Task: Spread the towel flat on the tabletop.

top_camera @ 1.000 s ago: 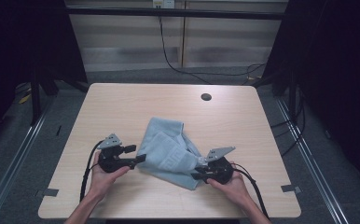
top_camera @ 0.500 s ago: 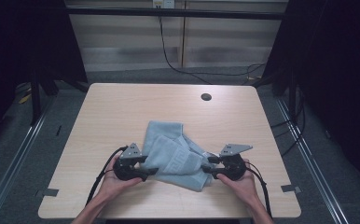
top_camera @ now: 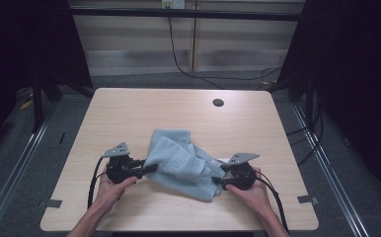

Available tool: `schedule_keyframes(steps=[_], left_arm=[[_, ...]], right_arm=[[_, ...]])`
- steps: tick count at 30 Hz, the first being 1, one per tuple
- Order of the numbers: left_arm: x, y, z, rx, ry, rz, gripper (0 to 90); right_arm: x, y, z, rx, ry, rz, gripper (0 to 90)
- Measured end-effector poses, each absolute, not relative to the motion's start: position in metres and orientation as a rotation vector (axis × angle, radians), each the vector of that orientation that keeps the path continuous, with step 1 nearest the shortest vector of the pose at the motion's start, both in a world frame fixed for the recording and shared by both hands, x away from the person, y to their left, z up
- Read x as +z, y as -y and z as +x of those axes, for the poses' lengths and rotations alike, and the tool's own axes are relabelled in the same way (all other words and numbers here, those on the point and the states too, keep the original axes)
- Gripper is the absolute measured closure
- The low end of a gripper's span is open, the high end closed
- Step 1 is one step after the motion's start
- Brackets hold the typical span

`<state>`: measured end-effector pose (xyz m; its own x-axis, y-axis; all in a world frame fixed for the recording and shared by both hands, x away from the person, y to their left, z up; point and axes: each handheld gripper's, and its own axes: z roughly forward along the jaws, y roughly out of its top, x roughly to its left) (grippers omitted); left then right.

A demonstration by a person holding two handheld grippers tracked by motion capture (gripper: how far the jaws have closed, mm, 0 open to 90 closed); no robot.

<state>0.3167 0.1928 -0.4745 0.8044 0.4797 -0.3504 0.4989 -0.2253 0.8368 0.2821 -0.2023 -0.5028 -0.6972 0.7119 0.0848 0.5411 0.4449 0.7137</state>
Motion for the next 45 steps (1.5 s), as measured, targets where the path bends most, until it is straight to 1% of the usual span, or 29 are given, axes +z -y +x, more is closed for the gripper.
schedule_keyframes(steps=[1,2,5,6,7,9,11,15,17,18,19,20,22,23,25,26,27,28,29,30,31,32,33,34,36,40,42,43,45], left_arm=[[-0.476,-0.196,0.317,-0.03,-0.755,1.856,64.8],[-0.477,-0.198,0.318,-0.028,-0.767,1.863,64.7],[-0.479,-0.202,0.318,-0.026,-0.803,1.848,58.8],[-0.48,-0.204,0.319,-0.018,-0.807,1.851,58.8],[-0.48,-0.207,0.32,-0.007,-0.813,1.857,55.9],[-0.482,-0.213,0.322,-0.007,-0.839,1.857,54.7],[-0.484,-0.219,0.323,0.01,-0.86,1.855,57.0],[-0.479,-0.223,0.322,0.051,-0.864,1.835,64.2],[-0.477,-0.226,0.321,0.054,-0.887,1.804,66.5],[-0.477,-0.227,0.321,0.051,-0.882,1.797,70.9],[-0.475,-0.229,0.32,0.07,-0.895,1.79,70.9],[-0.474,-0.233,0.32,0.093,-0.923,1.778,74.5],[-0.474,-0.245,0.323,0.085,-0.952,1.746,76.1],[-0.474,-0.253,0.324,0.119,-0.968,1.755,78.0],[-0.474,-0.253,0.324,0.141,-0.972,1.77,77.1],[-0.475,-0.251,0.325,0.142,-0.97,1.777,68.5],[-0.474,-0.247,0.325,0.134,-0.958,1.785,68.5],[-0.473,-0.241,0.325,0.142,-0.942,1.803,64.4],[-0.471,-0.234,0.325,0.161,-0.929,1.829,55.3],[-0.469,-0.226,0.325,0.174,-0.904,1.86,51.5],[-0.466,-0.209,0.324,0.175,-0.867,1.892,47.5],[-0.466,-0.209,0.324,0.175,-0.867,1.892,43.2],[-0.464,-0.201,0.324,0.167,-0.852,1.914,43.2],[-0.463,-0.191,0.322,0.154,-0.82,1.941,39.5],[-0.462,-0.179,0.317,0.143,-0.765,1.961,36.6],[-0.462,-0.165,0.31,0.145,-0.691,1.984,33.5],[-0.465,-0.161,0.31,0.159,-0.683,1.989,32.0],[-0.468,-0.158,0.311,0.188,-0.686,1.996,31.0],[-0.475,-0.155,0.315,0.182,-0.715,2.012,29.7]], right_arm=[[-0.5,0.2,0.283,1.061,-2.486,1.082,48.0],[-0.497,0.193,0.279,1.036,-2.501,1.007,67.6],[-0.495,0.185,0.275,1.027,-2.46,0.959,76.5],[-0.495,0.185,0.275,1.027,-2.46,0.959,76.5],[-0.491,0.188,0.276,1.086,-2.414,0.957,78.7],[-0.487,0.193,0.277,1.151,-2.387,0.977,80.0],[-0.479,0.201,0.277,1.242,-2.323,1.017,81.7],[-0.466,0.213,0.275,1.367,-2.244,1.061,81.9],[-0.458,0.218,0.274,1.376,-2.199,1.081,82.0],[-0.453,0.226,0.274,1.366,-2.175,1.091,82.2],[-0.453,0.226,0.274,1.366,-2.175,1.091,82.2],[-0.451,0.232,0.273,1.364,-2.151,1.114,82.5],[-0.45,0.246,0.274,1.315,-2.108,1.179,82.7],[-0.453,0.259,0.273,1.268,-2.117,1.225,82.7],[-0.455,0.262,0.272,1.307,-2.138,1.227,82.7],[-0.458,0.259,0.269,1.33,-2.164,1.197,82.7],[-0.458,0.259,0.269,1.33,-2.164,1.197,82.7],[-0.458,0.254,0.269,1.321,-2.185,1.181,82.6],[-0.46,0.247,0.272,1.31,-2.21,1.174,82.5],[-0.462,0.244,0.275,1.305,-2.218,1.188,82.4],[-0.466,0.241,0.279,1.297,-2.229,1.2,82.3],[-0.466,0.241,0.279,1.297,-2.229,1.2,82.3],[-0.47,0.238,0.283,1.285,-2.246,1.214,82.2],[-0.475,0.235,0.286,1.271,-2.267,1.227,82.2],[-0.487,0.222,0.292,1.243,-2.336,1.215,82.2],[-0.5,0.184,0.29,1.215,-2.489,1.093,82.2],[-0.502,0.17,0.287,1.266,-2.533,1.052,82.1],[-0.502,0.164,0.285,1.282,-2.56,1.023,82.0],[-0.504,0.151,0.279,1.293,-2.61,0.964,81.3]])
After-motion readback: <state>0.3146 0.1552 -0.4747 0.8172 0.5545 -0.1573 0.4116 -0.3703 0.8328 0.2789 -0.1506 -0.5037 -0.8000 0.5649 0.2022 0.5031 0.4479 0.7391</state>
